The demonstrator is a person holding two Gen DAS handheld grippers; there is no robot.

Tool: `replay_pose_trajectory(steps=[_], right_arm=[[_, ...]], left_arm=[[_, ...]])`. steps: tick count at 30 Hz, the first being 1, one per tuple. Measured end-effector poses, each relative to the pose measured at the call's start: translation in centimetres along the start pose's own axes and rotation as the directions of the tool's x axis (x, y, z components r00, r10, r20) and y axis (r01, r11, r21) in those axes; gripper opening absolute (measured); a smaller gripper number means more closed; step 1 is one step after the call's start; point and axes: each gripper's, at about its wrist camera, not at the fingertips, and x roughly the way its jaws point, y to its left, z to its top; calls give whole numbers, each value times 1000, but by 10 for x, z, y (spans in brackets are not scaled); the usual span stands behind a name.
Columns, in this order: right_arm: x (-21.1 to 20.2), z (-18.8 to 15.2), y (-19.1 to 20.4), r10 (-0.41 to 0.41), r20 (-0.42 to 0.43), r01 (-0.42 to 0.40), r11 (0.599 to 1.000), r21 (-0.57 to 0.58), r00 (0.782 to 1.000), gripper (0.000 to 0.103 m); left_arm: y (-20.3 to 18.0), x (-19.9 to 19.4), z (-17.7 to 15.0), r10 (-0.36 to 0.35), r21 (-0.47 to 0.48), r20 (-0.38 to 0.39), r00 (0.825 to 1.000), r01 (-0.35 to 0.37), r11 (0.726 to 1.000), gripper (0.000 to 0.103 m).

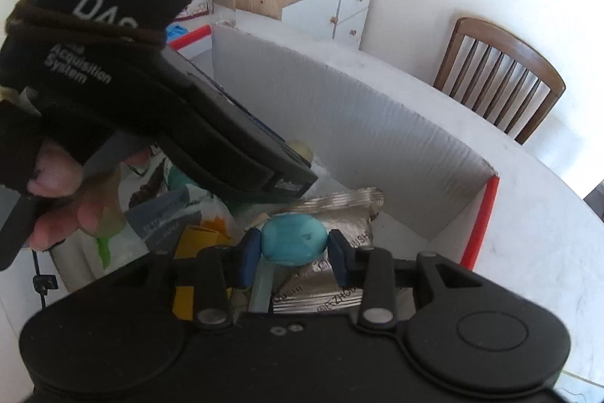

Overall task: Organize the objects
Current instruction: 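Open the left tool to drop the cream cylinder while the right tool releases the teal case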

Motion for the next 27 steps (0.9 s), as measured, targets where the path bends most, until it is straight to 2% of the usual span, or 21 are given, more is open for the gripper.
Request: replay_pose_trajectory(steps=[7, 10, 15, 17, 27], right_arm=[[3, -2, 1, 5, -26, -5, 1000, 4, 1000, 37], [0, -2, -1, 18, -27, -18, 1000, 17, 999, 41], [-13, -4, -2, 36, -9, -36, 998, 43, 999, 48], [-21, -5, -3, 40, 2, -40, 998, 50, 999, 49], [-63, -11, -17, 39, 79, -48, 992, 119, 996, 50]], left_arm=[[3, 3, 0, -15, -11, -19, 1000, 15, 1000, 21], [3, 0, 0, -12, -12, -14, 1000, 12, 1000, 21], [5, -13, 0, -12, -31, 17, 1000, 12, 999, 24], [5, -21, -2, 1, -29, 34, 999, 0, 1000, 27], [-1, -73, -17, 40, -34, 135, 990, -35, 999, 28]])
